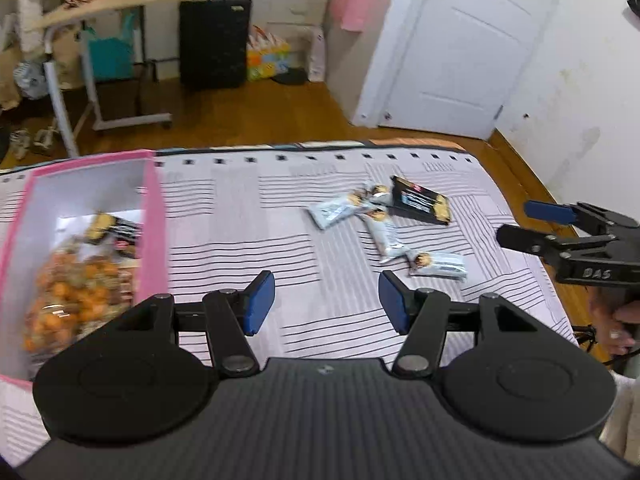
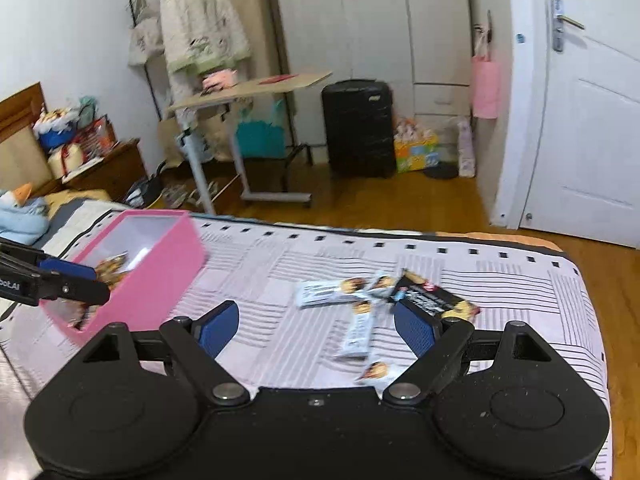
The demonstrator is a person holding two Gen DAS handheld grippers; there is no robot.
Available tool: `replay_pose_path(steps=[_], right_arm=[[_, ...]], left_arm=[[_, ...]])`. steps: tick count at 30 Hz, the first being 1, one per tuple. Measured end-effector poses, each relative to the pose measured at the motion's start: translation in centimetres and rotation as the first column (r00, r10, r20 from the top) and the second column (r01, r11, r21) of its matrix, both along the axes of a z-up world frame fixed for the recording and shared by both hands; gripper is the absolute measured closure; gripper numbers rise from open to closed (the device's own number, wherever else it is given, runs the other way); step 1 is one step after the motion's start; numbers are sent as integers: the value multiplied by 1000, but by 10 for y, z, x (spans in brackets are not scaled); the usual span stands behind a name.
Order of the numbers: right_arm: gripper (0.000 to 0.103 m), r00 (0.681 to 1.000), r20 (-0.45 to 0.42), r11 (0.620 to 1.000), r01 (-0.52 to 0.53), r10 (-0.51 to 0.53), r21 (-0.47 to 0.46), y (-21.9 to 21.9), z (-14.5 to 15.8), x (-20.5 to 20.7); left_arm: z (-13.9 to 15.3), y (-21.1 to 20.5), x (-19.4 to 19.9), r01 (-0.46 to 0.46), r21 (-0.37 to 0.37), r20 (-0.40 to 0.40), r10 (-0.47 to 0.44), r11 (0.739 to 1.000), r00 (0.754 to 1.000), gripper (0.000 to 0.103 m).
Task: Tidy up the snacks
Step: 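Open the left tool and move it to the white cream-roll packets, then close the left tool on a white cream-roll packet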
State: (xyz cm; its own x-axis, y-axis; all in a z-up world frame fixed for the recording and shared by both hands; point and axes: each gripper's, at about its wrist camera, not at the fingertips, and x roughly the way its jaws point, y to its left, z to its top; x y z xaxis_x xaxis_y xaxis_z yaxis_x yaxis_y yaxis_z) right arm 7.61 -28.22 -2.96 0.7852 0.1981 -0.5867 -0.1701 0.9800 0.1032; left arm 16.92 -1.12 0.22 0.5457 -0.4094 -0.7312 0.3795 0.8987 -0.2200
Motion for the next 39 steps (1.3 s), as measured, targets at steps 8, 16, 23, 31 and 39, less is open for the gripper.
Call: replay_pose_path(steps=[8, 16, 23, 31, 39], right_arm=[[15, 991, -117, 996, -73, 68, -41, -36, -65, 31], [15, 972, -206, 978, -148, 116, -147, -40, -127, 59], [16, 958, -179, 941, -258, 222, -218, -29, -145, 77], [40, 957, -228, 955, -224, 177, -197, -43, -151, 84], [58, 944, -266, 944, -256, 198, -209, -27, -150, 85]], left_arm=[[-43, -68, 40, 47, -16, -6, -47, 999, 999, 46], [-98, -119, 86, 17, -44, -34, -19, 999, 999, 46], [-144, -148, 119, -54, -66, -73, 49, 996, 996, 46], [-174, -171, 128, -40, -16, -9, 40, 999, 999, 46], [-187, -192, 127, -37, 5, 35, 37, 999, 999, 49]])
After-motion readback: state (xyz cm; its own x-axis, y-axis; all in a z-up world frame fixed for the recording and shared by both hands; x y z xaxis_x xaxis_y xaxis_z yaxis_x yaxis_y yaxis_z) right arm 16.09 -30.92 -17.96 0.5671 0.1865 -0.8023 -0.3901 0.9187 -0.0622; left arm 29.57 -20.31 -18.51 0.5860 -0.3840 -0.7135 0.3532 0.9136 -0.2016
